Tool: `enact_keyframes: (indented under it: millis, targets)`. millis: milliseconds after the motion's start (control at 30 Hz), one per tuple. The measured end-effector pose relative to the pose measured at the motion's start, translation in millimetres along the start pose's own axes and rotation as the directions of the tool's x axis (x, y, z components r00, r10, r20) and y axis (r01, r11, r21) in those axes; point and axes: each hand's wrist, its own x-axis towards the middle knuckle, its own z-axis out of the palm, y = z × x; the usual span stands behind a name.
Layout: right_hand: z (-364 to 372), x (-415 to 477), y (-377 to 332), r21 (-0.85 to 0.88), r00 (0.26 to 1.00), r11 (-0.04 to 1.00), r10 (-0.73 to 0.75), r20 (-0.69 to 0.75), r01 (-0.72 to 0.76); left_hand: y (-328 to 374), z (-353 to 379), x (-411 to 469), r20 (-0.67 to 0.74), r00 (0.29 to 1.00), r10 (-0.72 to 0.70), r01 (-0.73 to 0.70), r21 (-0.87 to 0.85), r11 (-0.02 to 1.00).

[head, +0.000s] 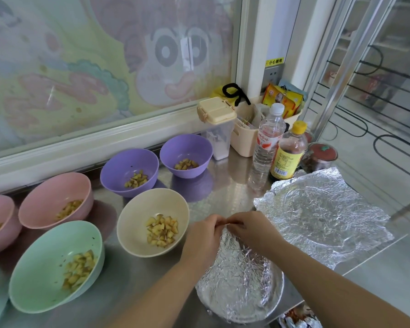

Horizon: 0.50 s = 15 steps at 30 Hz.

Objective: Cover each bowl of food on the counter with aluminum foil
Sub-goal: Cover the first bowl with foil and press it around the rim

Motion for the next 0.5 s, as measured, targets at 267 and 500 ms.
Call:
enact_keyframes:
  millis: [267, 500]
  targets:
    - [8.2, -0.9, 2.4, -0.047, 0.996, 0.998, -0.036, -0.076, 0.032, 3.2, 1.3, 1.3, -0.019, 1.000, -0.013, 0.013, 0.037, 0.999]
    - [2.5, -11.8, 9.9, -0.008, 0.963, 0.997, 0.077, -0.257, -0.081, 3.5, -9.2, 10.3, -0.006, 1.000, -0.022, 0.022, -0.037, 0.999]
